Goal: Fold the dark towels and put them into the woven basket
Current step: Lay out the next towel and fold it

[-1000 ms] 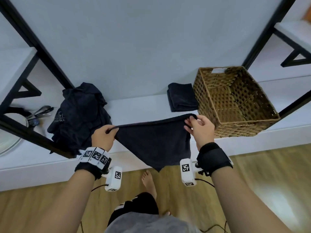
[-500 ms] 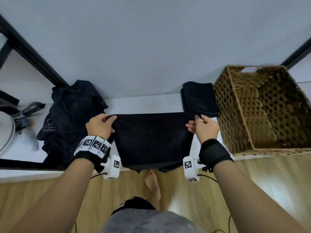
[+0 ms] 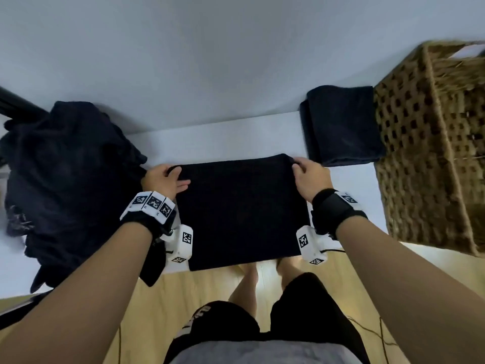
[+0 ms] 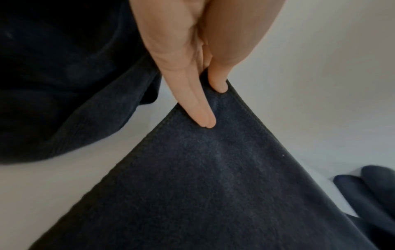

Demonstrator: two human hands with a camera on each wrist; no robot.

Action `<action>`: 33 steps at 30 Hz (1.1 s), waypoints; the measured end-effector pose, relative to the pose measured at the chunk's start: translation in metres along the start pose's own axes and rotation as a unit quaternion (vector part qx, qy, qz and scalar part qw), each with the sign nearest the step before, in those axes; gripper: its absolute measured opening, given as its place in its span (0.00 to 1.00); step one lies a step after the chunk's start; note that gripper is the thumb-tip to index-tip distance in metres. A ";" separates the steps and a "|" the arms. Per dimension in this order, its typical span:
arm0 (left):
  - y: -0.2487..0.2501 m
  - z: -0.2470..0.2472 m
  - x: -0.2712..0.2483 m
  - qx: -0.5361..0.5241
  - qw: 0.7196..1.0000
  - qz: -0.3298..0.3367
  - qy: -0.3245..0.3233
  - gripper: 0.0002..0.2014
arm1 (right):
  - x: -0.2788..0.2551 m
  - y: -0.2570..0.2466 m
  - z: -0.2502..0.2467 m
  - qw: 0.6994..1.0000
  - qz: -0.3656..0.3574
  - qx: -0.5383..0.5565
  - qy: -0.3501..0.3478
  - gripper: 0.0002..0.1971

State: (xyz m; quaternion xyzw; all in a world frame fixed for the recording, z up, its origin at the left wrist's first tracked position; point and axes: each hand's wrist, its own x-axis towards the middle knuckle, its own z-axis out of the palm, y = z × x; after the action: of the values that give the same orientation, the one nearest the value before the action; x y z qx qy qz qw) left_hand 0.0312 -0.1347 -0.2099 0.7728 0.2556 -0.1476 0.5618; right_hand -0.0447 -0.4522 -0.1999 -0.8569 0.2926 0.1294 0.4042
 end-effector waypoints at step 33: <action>-0.040 0.032 -0.044 0.603 0.744 0.156 -0.241 0.61 | -0.021 0.008 0.038 0.900 -0.118 -0.363 -0.210 0.61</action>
State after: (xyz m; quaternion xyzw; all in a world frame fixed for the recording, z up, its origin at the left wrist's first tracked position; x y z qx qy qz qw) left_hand -0.0256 -0.1659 -0.2294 0.9183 -0.1550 -0.3623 0.0369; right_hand -0.0659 -0.4189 -0.2198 -0.9253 0.0301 0.3553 0.1293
